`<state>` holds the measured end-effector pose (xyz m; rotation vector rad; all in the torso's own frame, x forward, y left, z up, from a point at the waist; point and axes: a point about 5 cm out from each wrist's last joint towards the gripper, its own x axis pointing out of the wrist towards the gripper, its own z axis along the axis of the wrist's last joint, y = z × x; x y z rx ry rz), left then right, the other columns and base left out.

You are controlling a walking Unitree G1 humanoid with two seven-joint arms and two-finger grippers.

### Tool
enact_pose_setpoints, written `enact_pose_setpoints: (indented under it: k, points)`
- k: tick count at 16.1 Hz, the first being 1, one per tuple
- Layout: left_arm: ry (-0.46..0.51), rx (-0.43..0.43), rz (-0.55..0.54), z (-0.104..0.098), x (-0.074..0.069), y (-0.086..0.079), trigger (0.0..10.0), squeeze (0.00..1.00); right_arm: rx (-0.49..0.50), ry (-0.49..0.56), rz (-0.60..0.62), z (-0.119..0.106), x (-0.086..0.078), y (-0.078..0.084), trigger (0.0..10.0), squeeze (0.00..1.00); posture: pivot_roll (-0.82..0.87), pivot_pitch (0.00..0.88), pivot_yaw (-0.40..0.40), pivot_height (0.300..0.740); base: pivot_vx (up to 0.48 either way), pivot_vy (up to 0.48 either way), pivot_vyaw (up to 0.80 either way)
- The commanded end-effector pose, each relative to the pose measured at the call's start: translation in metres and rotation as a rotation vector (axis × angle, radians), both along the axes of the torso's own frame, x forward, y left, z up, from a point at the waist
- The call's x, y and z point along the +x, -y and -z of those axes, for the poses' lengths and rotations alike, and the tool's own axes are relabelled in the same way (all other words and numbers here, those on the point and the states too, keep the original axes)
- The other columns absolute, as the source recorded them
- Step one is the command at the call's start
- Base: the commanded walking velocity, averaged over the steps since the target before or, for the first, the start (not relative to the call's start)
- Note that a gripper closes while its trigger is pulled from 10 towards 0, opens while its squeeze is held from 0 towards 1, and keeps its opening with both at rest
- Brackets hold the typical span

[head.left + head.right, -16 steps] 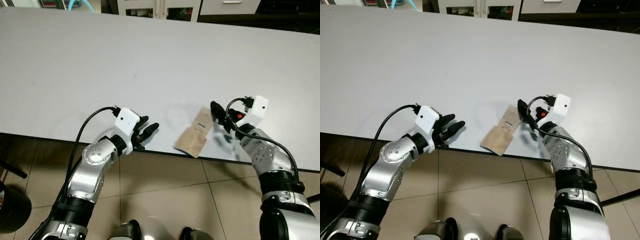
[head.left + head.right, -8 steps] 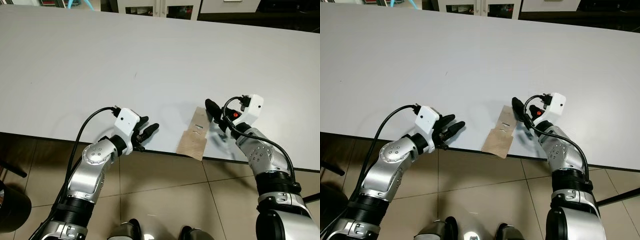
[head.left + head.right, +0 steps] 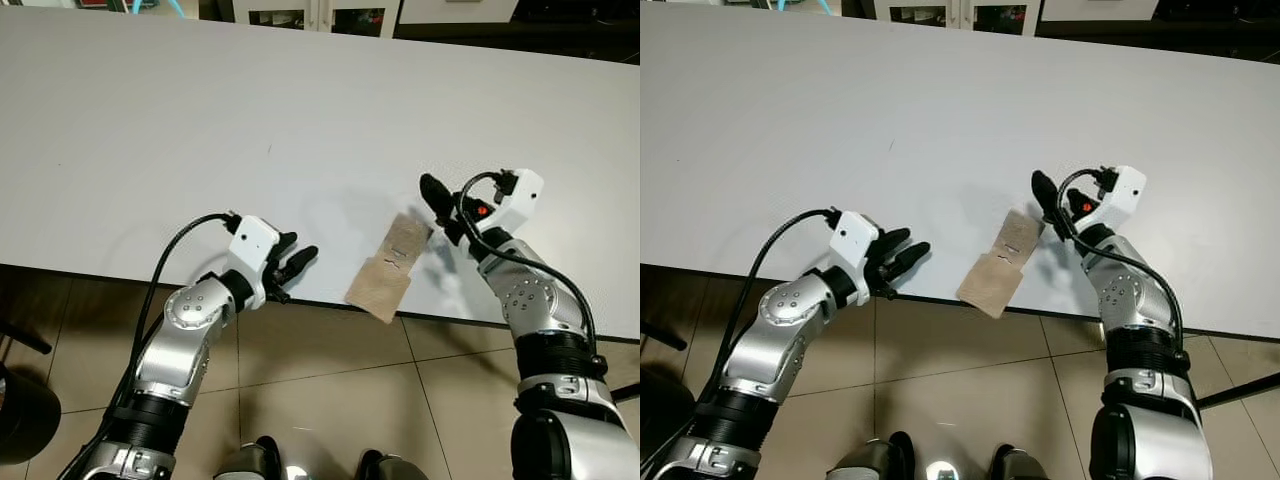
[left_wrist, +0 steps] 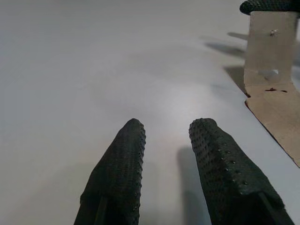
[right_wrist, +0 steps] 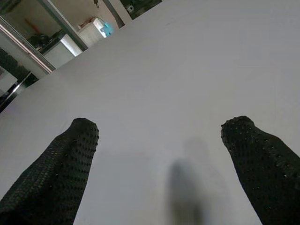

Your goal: Picking trash to rubbish bin

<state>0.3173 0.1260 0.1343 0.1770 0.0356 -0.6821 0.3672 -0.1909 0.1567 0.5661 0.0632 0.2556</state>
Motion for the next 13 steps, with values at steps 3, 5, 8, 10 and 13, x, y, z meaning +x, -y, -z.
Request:
enact_pose_setpoints:
  k: [3, 5, 8, 10, 13]
  points:
    - [-0.003, 0.002, 0.005, 0.0, 0.0, 0.002, 10.0, 0.0, -0.01, -0.013, 0.026, 0.0, -0.006, 0.01, 10.0, 0.0, -0.04, 0.193, -0.029, 0.74, 0.0, 0.0, 0.0]
    - [-0.003, 0.002, 0.007, 0.0, 0.0, 0.003, 10.0, 0.0, -0.03, -0.035, 0.024, 0.004, -0.011, 0.006, 10.0, 0.0, -0.05, 0.193, -0.029, 0.74, 0.0, 0.0, 0.0]
    - [-0.003, -0.001, 0.012, 0.0, 0.001, 0.006, 10.0, 0.0, -0.017, -0.034, 0.034, 0.004, -0.012, 0.004, 10.0, 1.0, -0.05, 0.193, -0.027, 0.74, 0.0, 0.0, 0.0]
    - [-0.004, -0.003, 0.015, 0.001, 0.001, 0.006, 10.0, 0.0, -0.006, -0.02, 0.044, -0.002, -0.015, 0.005, 10.0, 1.0, -0.06, 0.194, -0.03, 0.74, 0.0, 0.0, 0.0]
    - [-0.006, -0.008, 0.016, 0.001, 0.001, 0.008, 10.0, 0.0, 0.005, -0.012, 0.081, -0.009, -0.017, 0.009, 10.0, 1.0, -0.06, 0.196, -0.034, 0.74, 0.0, 0.0, 0.0]
